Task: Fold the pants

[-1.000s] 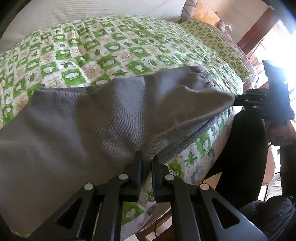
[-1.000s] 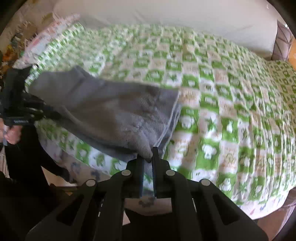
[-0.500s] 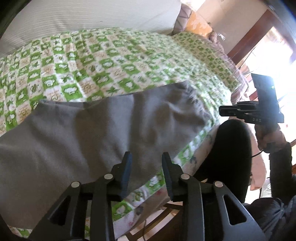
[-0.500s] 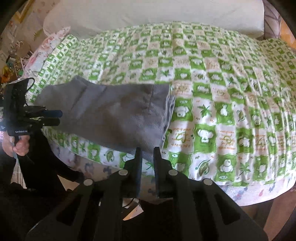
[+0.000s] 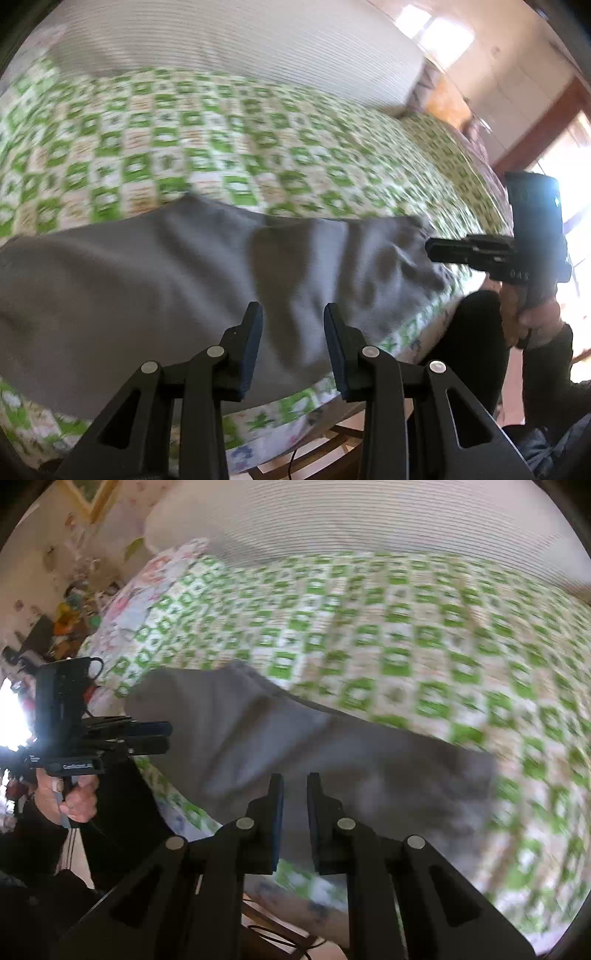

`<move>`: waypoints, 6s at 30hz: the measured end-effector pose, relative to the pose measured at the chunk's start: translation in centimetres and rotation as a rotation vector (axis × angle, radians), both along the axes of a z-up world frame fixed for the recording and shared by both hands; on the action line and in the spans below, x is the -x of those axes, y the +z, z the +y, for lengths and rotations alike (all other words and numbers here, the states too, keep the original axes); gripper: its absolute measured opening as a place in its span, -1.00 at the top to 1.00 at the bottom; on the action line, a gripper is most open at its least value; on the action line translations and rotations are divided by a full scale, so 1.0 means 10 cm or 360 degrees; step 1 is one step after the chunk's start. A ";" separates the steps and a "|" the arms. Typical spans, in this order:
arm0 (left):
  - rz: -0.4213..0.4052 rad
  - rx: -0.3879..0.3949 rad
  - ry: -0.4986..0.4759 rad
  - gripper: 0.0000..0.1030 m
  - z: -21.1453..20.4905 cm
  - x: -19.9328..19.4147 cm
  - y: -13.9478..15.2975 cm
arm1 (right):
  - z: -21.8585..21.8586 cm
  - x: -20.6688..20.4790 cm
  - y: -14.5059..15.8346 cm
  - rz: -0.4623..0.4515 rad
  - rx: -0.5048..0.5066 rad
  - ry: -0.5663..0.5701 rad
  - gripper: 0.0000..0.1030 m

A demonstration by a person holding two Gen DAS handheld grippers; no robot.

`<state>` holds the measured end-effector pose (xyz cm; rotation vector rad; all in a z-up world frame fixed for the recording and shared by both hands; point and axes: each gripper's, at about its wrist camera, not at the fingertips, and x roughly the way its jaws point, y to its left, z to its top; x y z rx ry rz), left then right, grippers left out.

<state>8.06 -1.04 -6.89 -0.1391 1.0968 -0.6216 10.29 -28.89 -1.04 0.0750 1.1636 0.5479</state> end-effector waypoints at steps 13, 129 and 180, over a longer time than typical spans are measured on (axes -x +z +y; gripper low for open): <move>-0.0066 0.0015 0.0495 0.13 1.19 0.00 0.22 | 0.99 -0.67 -0.23 0.0030 -0.0013 0.0197 0.73; 0.0325 -0.0042 0.0640 0.56 1.28 0.04 -0.44 | -0.28 0.67 -0.62 0.0226 -0.0454 -0.0696 0.35; 0.0125 -0.0439 0.0059 0.63 -0.41 -1.60 -0.61 | -1.08 -0.07 -0.59 -0.0026 -0.0148 -0.1028 0.93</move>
